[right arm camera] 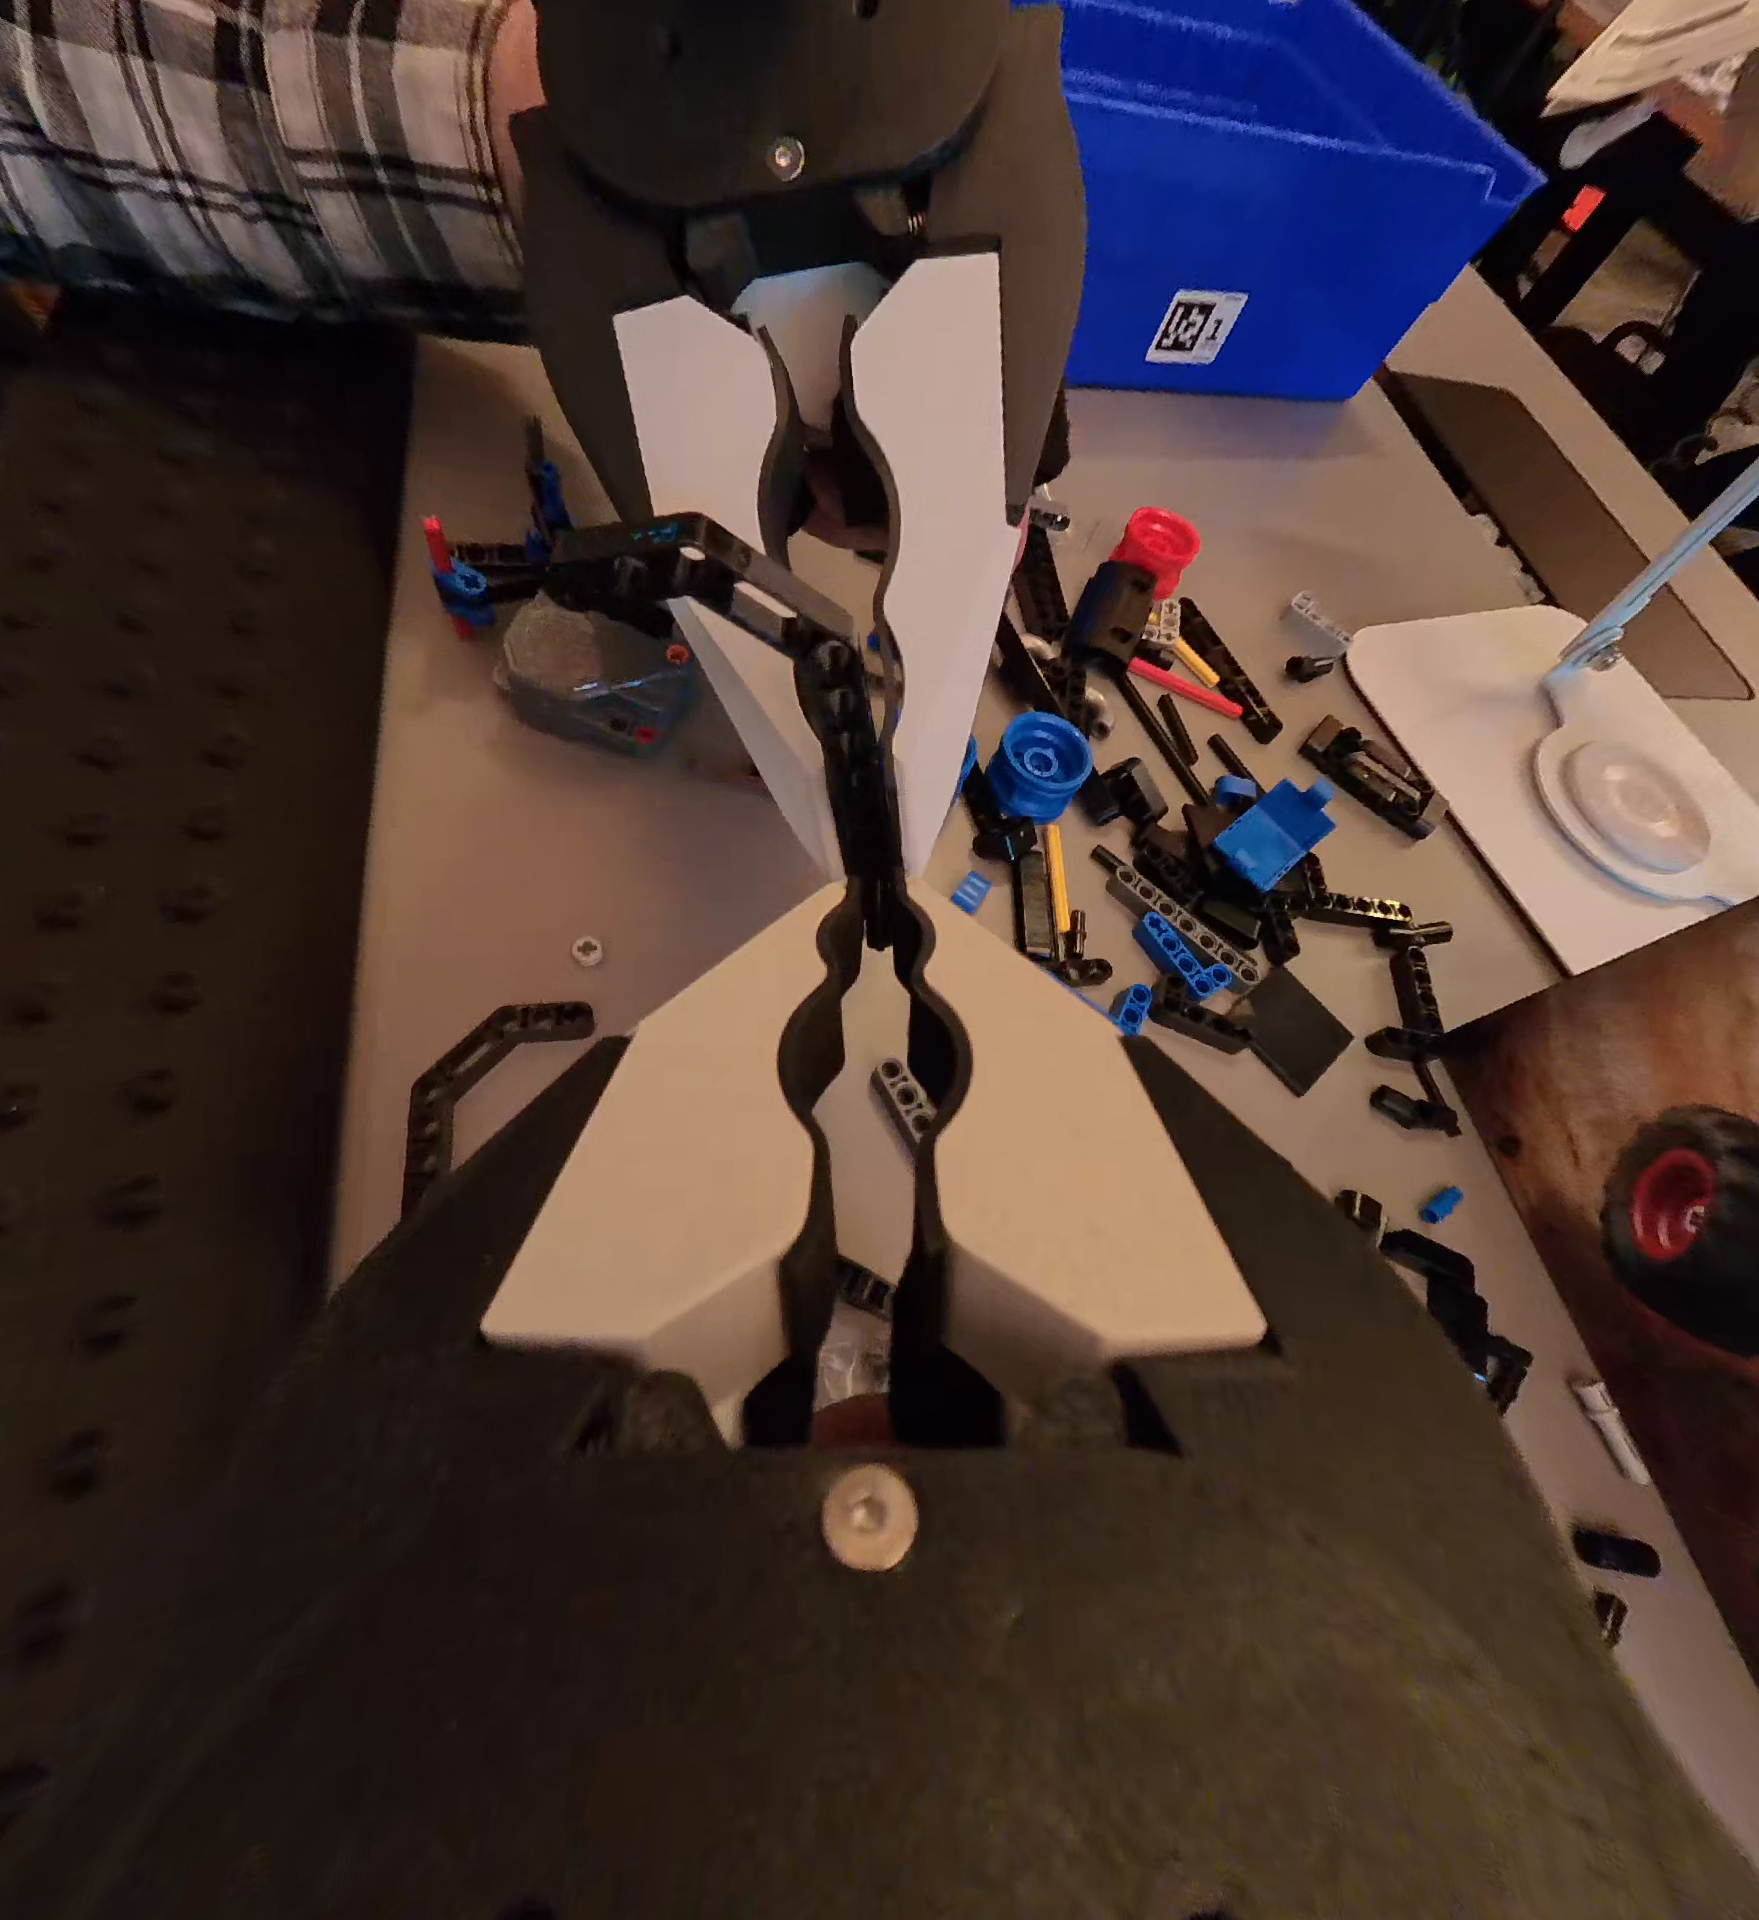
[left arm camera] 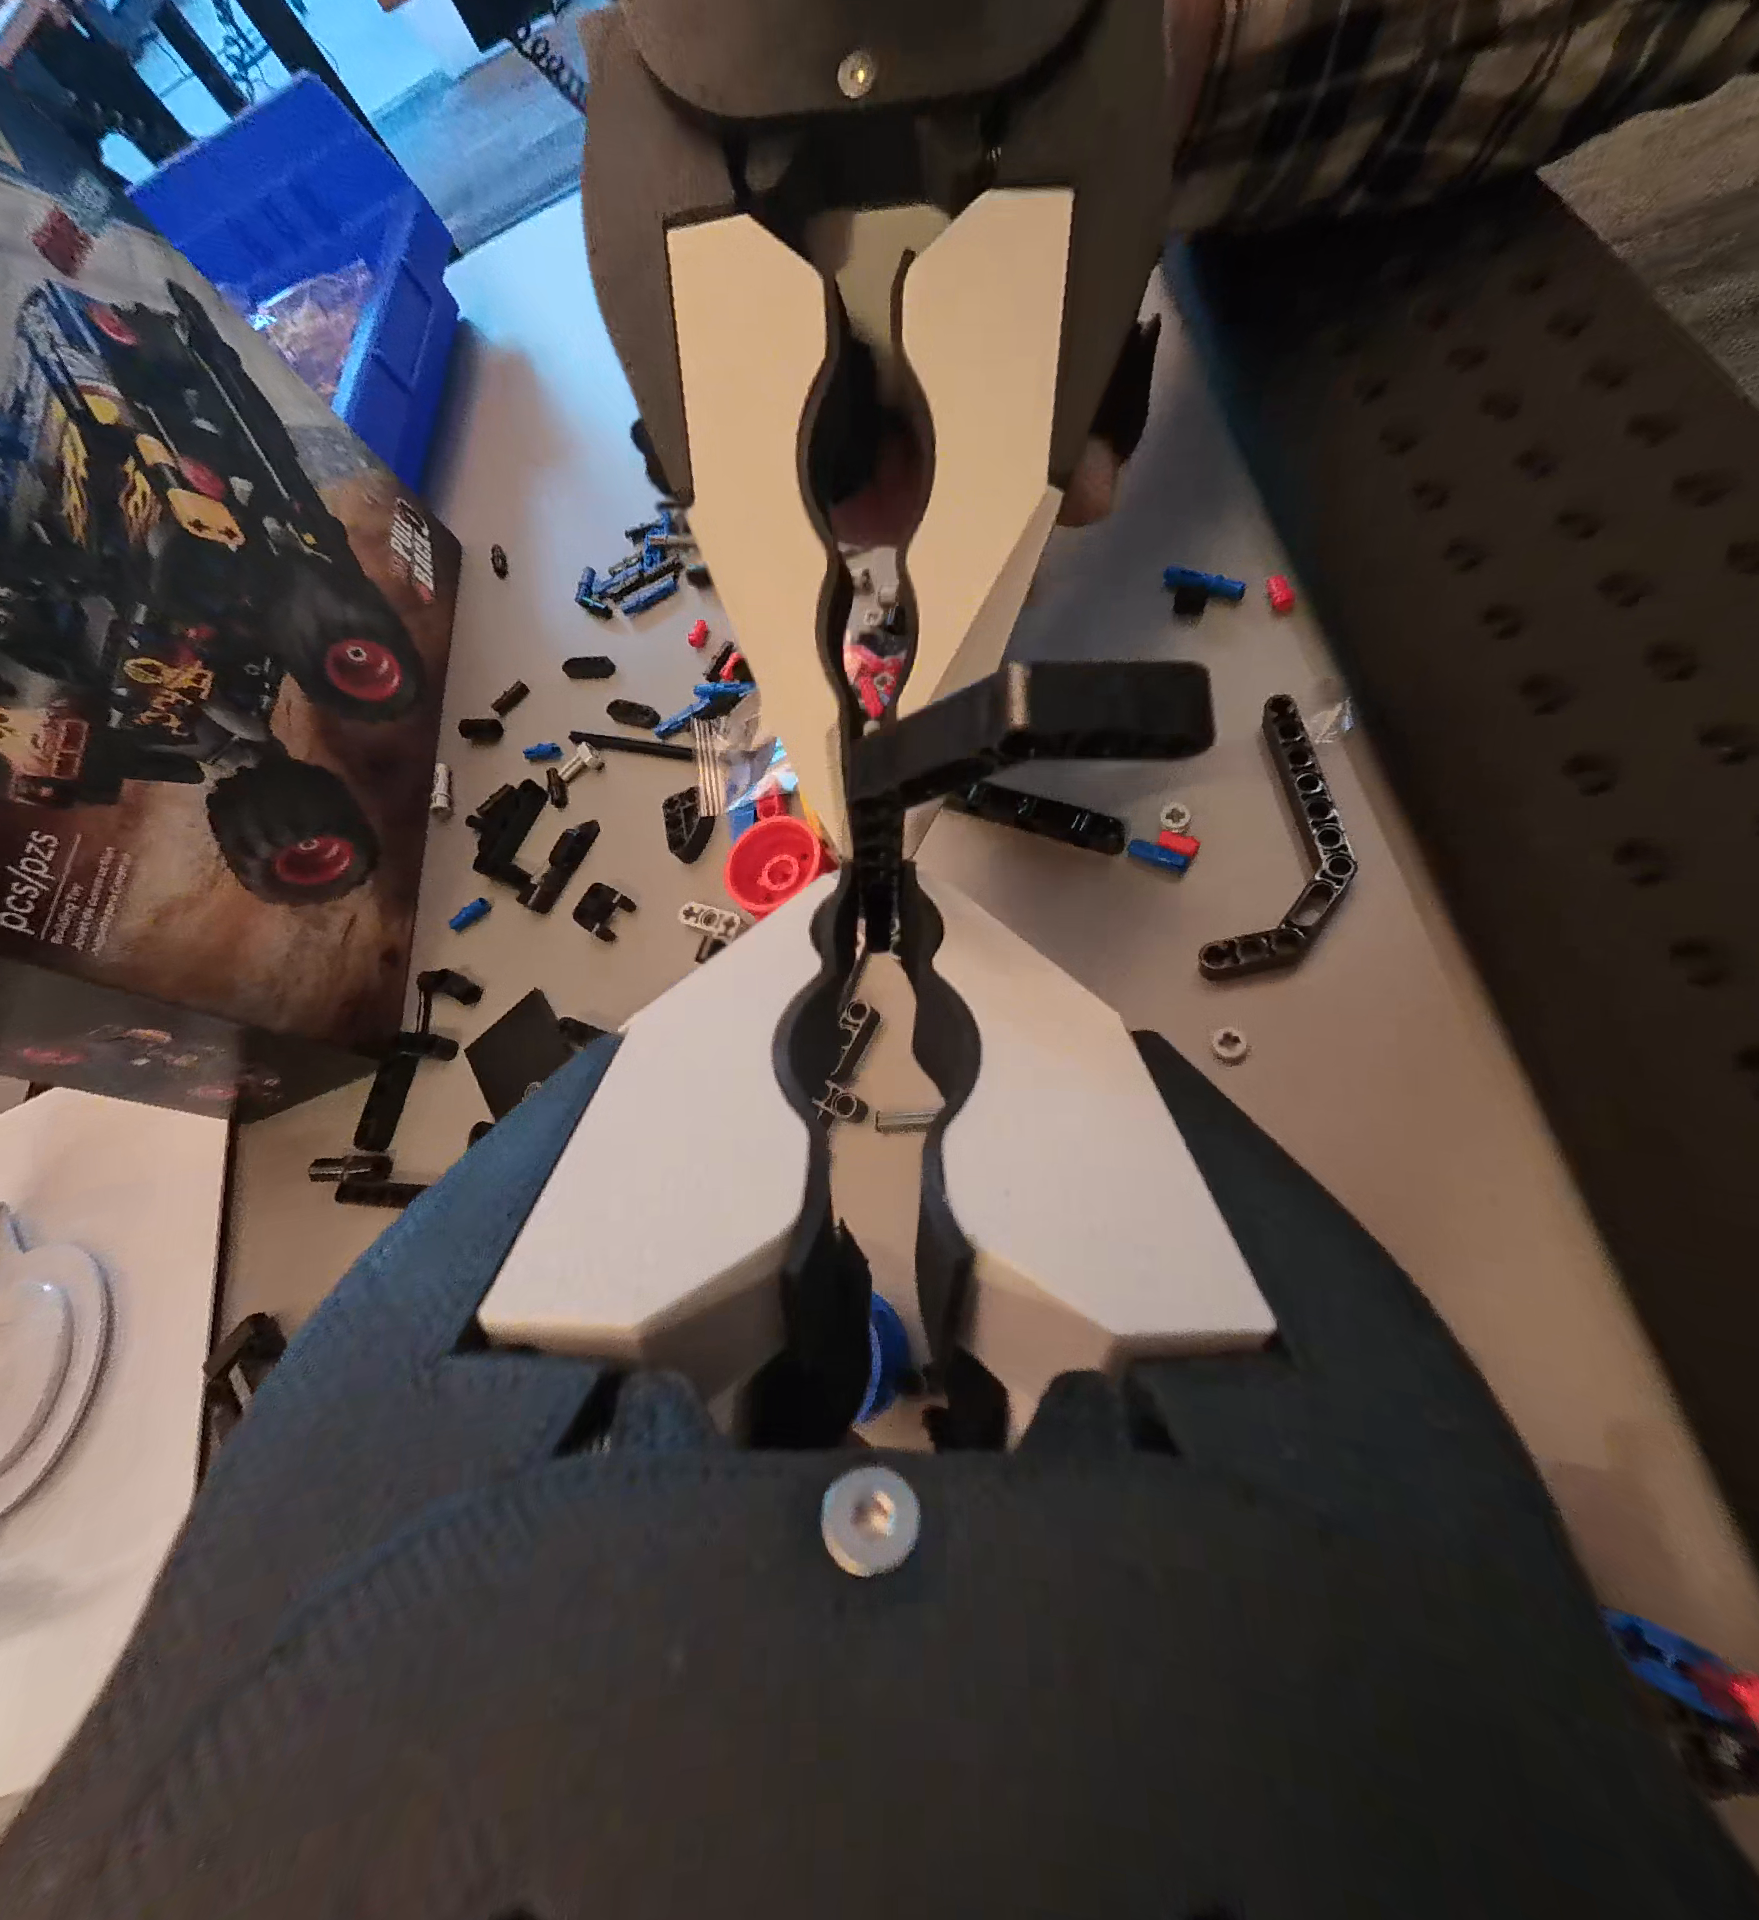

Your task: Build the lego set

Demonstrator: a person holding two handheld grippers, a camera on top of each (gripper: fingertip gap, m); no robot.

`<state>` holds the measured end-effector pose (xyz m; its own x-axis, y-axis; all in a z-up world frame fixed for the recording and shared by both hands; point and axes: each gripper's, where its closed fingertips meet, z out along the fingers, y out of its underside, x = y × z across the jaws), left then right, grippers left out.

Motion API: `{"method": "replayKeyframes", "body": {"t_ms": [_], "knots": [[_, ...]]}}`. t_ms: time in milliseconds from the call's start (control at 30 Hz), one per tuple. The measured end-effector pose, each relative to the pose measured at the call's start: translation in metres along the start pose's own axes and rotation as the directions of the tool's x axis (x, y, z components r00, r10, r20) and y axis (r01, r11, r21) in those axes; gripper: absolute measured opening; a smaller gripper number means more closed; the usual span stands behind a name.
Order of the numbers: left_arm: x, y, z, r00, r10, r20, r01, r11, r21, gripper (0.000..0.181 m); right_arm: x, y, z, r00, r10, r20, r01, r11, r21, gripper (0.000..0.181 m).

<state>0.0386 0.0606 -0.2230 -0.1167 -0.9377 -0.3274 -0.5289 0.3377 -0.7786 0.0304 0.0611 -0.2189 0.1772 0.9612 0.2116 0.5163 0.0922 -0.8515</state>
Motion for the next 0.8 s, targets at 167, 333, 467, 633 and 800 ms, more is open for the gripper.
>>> {"method": "replayKeyframes", "body": {"t_ms": [167,333,467,633,800], "knots": [[0.0,-0.007,-0.004,1.0,0.003,0.005,-0.003,0.999,0.036,0.005,0.0,-0.006,-0.003,1.0,-0.013,-0.004,0.014,1.0,0.027,0.006],[0.002,-0.008,-0.006,1.0,0.025,0.001,-0.025,0.999,0.042,0.005,-0.003,-0.007,-0.004,0.998,-0.065,-0.013,0.065,0.998,0.016,0.002],[0.003,-0.019,-0.014,0.998,0.064,0.01,-0.065,0.994,0.086,0.005,-0.006,-0.019,-0.01,0.997,-0.073,-0.013,0.074,0.994,0.082,0.002],[0.007,-0.031,-0.022,0.996,0.084,0.006,-0.084,0.989,0.125,0.005,-0.01,-0.031,-0.017,0.995,-0.097,-0.005,0.097,0.987,0.131,0.002],[0.001,-0.033,-0.031,0.997,0.072,0.029,-0.075,0.986,0.146,0.005,-0.007,-0.036,-0.029,0.996,-0.081,-0.026,0.085,0.982,0.172,0.002]]}}
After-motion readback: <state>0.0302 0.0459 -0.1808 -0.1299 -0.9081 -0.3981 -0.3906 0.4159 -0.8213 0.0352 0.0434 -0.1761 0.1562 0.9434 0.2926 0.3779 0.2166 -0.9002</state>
